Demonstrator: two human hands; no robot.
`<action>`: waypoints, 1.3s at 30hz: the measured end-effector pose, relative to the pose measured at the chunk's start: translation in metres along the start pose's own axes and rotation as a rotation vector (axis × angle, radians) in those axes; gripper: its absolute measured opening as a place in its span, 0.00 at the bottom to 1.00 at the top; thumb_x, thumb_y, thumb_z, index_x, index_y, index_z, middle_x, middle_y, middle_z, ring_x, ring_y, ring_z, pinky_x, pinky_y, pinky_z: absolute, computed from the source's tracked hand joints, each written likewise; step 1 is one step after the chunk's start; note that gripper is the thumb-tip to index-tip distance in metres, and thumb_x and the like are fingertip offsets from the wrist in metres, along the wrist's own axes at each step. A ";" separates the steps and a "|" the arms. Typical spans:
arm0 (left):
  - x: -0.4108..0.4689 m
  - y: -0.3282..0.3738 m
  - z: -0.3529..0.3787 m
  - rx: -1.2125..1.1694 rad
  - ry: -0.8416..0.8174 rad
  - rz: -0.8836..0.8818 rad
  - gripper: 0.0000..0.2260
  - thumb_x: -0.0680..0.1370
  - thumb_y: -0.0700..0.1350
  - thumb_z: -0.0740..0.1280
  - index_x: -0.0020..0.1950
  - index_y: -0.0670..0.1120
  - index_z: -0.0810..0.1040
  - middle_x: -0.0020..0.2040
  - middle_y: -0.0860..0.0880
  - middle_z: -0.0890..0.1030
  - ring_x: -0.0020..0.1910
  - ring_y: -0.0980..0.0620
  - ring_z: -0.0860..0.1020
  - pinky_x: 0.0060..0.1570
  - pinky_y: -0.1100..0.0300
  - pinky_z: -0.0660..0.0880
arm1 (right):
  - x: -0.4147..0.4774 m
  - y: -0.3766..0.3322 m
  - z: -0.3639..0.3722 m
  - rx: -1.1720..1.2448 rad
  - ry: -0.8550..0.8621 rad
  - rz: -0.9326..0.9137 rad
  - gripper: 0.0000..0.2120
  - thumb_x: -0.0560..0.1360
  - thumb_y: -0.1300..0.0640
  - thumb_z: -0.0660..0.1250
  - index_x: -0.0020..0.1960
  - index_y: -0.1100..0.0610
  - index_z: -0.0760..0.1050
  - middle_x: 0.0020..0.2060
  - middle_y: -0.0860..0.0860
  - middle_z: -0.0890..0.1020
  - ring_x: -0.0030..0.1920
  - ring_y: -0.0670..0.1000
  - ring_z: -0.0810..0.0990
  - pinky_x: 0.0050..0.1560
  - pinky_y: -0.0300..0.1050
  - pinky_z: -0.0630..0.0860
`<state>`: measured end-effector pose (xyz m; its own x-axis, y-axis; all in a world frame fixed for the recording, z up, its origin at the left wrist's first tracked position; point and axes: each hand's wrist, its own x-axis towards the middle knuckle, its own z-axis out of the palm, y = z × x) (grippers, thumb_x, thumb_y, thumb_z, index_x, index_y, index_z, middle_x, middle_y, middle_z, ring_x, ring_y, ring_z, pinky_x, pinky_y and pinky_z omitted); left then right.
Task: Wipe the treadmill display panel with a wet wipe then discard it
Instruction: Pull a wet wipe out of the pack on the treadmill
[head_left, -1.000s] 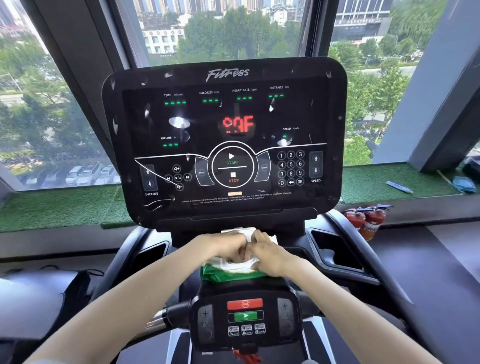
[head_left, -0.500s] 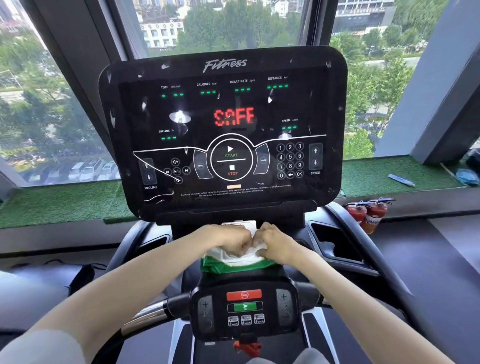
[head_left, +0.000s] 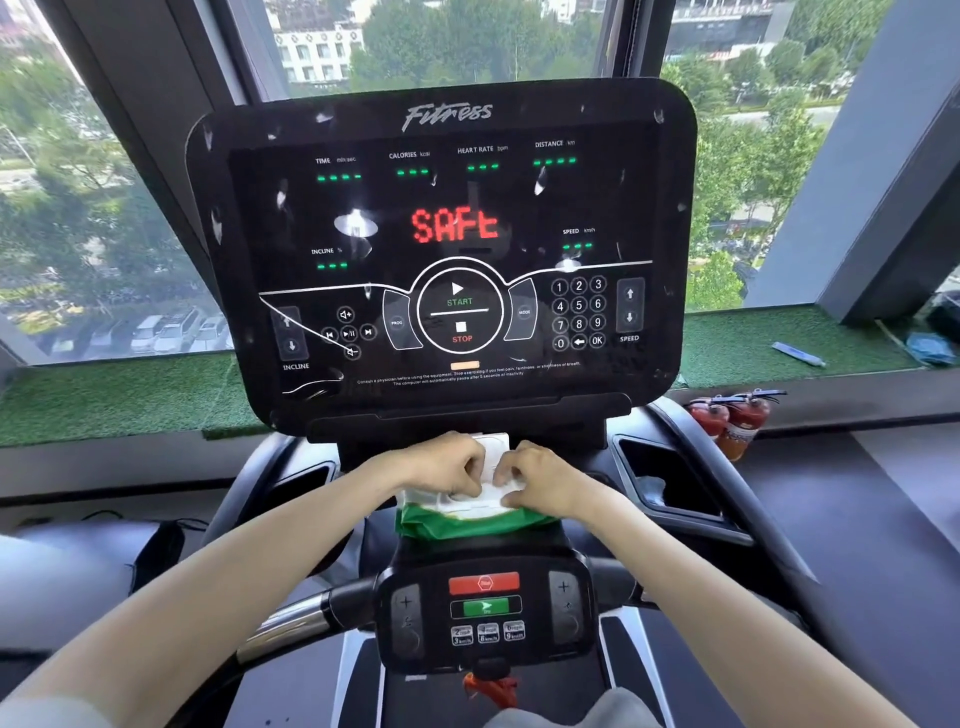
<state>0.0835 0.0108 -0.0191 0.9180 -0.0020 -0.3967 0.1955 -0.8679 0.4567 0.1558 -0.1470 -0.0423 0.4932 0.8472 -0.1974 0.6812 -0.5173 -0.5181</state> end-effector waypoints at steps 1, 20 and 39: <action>0.000 -0.002 0.004 0.018 0.042 -0.002 0.08 0.68 0.38 0.69 0.34 0.47 0.72 0.34 0.54 0.74 0.33 0.53 0.74 0.33 0.57 0.72 | 0.000 0.000 0.000 -0.005 -0.001 -0.005 0.13 0.69 0.58 0.72 0.53 0.56 0.78 0.50 0.54 0.71 0.52 0.54 0.75 0.57 0.43 0.70; -0.003 -0.002 0.020 -0.095 0.226 -0.005 0.10 0.74 0.36 0.63 0.48 0.44 0.82 0.42 0.52 0.81 0.39 0.56 0.77 0.41 0.64 0.75 | -0.001 -0.003 -0.001 -0.042 -0.017 -0.015 0.07 0.67 0.60 0.73 0.45 0.55 0.80 0.48 0.49 0.69 0.45 0.48 0.72 0.55 0.44 0.73; -0.010 0.007 0.025 0.626 0.280 0.351 0.08 0.73 0.39 0.62 0.49 0.44 0.78 0.44 0.46 0.76 0.47 0.47 0.74 0.39 0.51 0.71 | -0.002 -0.006 -0.003 -0.079 -0.025 -0.001 0.06 0.69 0.60 0.72 0.44 0.53 0.78 0.45 0.48 0.67 0.44 0.48 0.71 0.48 0.38 0.69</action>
<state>0.0673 -0.0077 -0.0320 0.9595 -0.2759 -0.0573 -0.2788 -0.9591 -0.0498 0.1520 -0.1460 -0.0364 0.4796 0.8499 -0.2180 0.7226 -0.5236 -0.4514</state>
